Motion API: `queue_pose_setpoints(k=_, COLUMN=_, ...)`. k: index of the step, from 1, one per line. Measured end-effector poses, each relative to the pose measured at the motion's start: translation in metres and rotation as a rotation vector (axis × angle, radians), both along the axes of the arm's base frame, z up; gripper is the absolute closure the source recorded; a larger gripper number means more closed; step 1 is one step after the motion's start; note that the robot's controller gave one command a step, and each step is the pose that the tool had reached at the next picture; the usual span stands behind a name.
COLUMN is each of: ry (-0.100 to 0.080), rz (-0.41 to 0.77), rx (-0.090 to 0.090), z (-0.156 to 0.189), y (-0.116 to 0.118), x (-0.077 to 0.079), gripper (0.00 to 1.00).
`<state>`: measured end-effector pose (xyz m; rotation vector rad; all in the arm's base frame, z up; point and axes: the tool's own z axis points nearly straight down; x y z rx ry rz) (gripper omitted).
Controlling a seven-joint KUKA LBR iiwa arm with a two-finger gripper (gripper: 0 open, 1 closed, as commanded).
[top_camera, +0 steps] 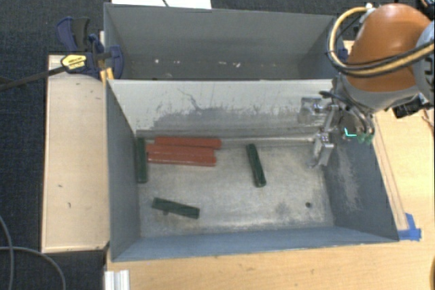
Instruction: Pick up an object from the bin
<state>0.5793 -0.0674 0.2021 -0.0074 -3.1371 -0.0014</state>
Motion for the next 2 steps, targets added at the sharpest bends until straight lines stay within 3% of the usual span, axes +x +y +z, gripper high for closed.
queue_pose_setpoints(k=1, ry=-0.001, rz=-0.116, rx=-0.001, z=-0.134, y=-0.049, x=-0.008, gripper=0.00)
queue_pose_setpoints(k=2, ry=-0.011, rz=-0.157, rx=0.003, z=-0.122, y=0.038, x=0.010, gripper=0.00)
